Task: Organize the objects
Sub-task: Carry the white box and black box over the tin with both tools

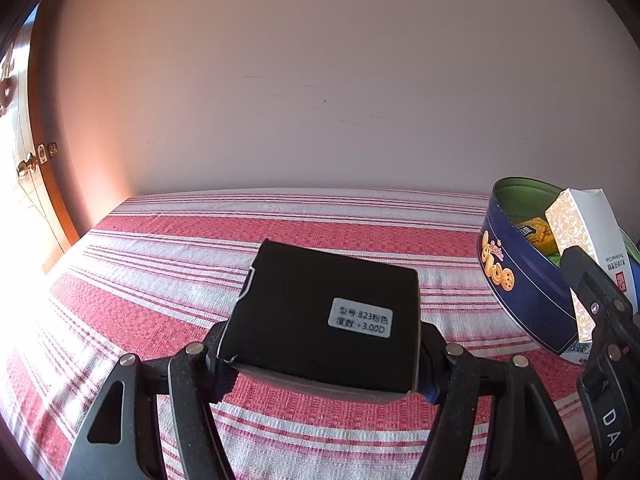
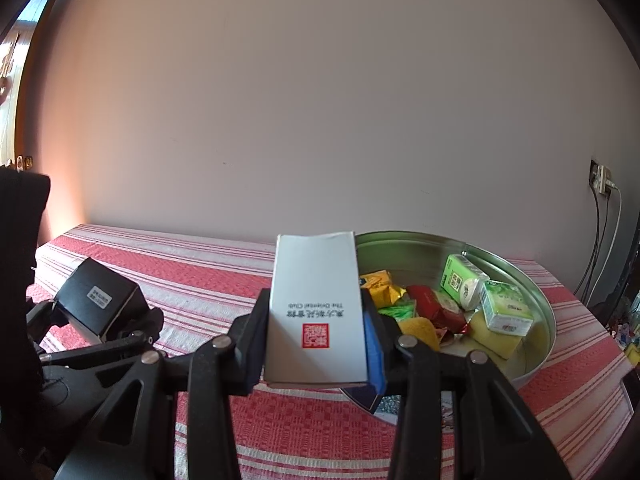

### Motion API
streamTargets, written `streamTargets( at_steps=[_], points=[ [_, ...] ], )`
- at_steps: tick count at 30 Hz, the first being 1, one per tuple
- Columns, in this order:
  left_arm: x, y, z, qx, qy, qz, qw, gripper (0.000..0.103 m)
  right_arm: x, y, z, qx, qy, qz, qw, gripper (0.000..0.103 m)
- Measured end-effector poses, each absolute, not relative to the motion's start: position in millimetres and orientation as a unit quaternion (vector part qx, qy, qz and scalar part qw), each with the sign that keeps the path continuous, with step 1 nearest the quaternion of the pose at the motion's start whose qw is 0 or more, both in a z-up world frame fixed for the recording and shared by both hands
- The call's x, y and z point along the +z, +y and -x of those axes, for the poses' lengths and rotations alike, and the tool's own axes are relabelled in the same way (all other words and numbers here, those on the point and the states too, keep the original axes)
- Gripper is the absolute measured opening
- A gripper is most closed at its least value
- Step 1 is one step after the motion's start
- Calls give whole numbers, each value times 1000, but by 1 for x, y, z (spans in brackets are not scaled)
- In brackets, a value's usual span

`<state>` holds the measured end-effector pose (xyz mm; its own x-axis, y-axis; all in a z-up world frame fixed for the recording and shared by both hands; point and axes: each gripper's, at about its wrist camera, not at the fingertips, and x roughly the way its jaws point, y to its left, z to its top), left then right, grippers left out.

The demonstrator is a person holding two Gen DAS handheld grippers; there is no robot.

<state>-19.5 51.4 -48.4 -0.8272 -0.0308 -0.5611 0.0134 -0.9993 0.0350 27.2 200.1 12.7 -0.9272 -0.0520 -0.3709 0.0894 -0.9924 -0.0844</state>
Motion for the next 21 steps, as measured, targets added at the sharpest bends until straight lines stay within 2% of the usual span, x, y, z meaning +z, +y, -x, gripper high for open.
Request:
streamTargets(
  at_steps=[21],
  points=[
    [-44,98,17,-958,-12,-287,-21,70,22,238,-48,-986,85,-141,27,41]
  ],
)
